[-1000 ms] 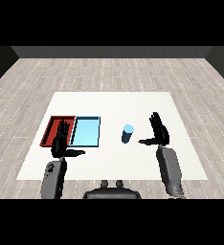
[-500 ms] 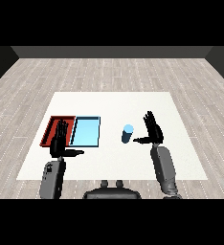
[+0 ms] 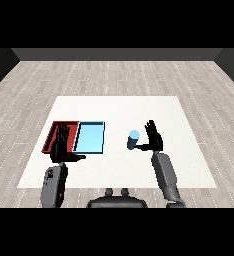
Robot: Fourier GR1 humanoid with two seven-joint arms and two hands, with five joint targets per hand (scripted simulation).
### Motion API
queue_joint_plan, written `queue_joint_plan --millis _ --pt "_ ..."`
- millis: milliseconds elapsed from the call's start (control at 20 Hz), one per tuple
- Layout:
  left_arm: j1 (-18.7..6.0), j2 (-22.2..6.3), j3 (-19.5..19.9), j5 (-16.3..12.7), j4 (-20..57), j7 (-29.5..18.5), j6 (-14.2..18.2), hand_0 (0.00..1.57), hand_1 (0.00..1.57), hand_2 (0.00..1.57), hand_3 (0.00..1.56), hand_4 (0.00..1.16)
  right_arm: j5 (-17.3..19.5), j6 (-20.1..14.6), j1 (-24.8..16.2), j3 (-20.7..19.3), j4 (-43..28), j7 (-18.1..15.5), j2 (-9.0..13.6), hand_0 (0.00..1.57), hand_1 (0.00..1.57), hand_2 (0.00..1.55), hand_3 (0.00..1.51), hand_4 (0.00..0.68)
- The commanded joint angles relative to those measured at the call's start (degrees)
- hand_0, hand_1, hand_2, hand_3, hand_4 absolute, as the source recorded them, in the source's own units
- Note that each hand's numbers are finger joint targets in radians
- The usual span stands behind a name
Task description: Pick the blue can and put it in the blue box
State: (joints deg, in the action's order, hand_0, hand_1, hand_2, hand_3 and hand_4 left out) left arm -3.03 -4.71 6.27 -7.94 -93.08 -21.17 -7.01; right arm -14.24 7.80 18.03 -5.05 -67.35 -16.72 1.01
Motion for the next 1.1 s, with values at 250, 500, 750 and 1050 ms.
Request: queue_joint_plan --millis 250,500,750,1050 --pt "3.02 0.33 -0.36 0.72 -1.53 -1.60 -0.61 0.00 0.00 0.00 0.00 0.00 -3.30 -4.21 0.72 4.92 3.85 -1.86 -0.99 0.00 0.00 0.00 0.00 0.000" --pt "-2.46 -0.76 0.94 -0.71 -3.26 5.42 1.53 0.00 0.00 0.00 0.00 0.00 -2.81 -2.21 3.01 3.67 11.35 -5.01 -1.00 0.00 0.00 0.00 0.00 0.000" --pt "1.91 -0.69 1.20 -1.66 -0.74 -0.49 -2.10 0.00 0.00 0.00 0.00 0.00 -6.25 -4.39 9.70 4.51 19.37 -8.48 -1.00 0.00 0.00 0.00 0.00 0.000" --pt "5.81 1.60 -1.03 0.14 -4.14 -0.82 -0.78 0.00 0.00 0.00 0.00 0.00 -8.20 -6.55 5.34 8.86 13.25 -5.62 -1.00 0.00 0.00 0.00 0.00 0.000"
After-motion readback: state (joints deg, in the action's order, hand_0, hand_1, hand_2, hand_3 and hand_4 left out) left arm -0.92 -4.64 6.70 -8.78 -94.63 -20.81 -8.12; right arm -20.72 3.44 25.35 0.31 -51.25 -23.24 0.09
